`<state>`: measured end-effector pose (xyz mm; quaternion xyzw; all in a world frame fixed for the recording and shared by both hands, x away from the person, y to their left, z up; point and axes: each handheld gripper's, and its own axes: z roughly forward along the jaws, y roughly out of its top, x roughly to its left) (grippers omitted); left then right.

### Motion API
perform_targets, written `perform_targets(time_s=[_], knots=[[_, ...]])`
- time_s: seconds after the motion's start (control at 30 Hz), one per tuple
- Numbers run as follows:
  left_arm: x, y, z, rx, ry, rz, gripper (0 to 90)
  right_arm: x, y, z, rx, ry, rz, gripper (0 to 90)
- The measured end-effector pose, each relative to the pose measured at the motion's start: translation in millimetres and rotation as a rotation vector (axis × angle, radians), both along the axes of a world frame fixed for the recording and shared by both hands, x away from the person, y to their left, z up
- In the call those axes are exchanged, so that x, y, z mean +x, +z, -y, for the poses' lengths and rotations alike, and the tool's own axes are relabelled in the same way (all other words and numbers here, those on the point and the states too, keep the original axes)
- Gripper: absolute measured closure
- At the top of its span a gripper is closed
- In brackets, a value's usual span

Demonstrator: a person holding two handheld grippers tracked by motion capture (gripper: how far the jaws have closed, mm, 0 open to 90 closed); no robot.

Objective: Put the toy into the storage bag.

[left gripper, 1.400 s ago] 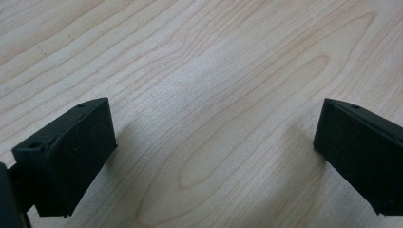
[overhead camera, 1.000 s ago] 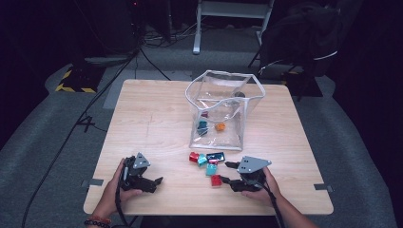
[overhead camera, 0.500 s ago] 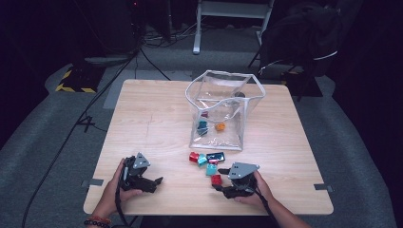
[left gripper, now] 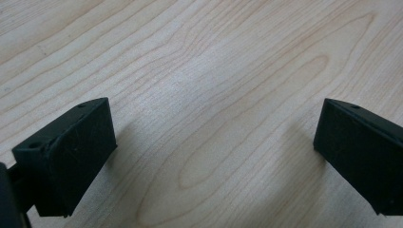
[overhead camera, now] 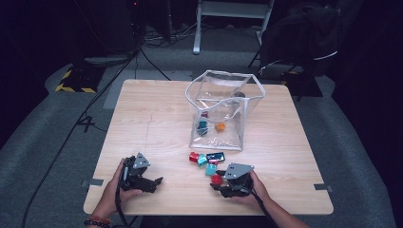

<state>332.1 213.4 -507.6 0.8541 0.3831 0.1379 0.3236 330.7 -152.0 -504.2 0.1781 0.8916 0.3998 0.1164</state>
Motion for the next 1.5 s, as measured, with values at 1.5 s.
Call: perform_targets(time_s=[1.5], knots=[[0.3,0.0,0.1,0.0,-0.002,-0.003,0.4,31.0,109.1,101.0,0.244,-0.298,0.181,59.0]])
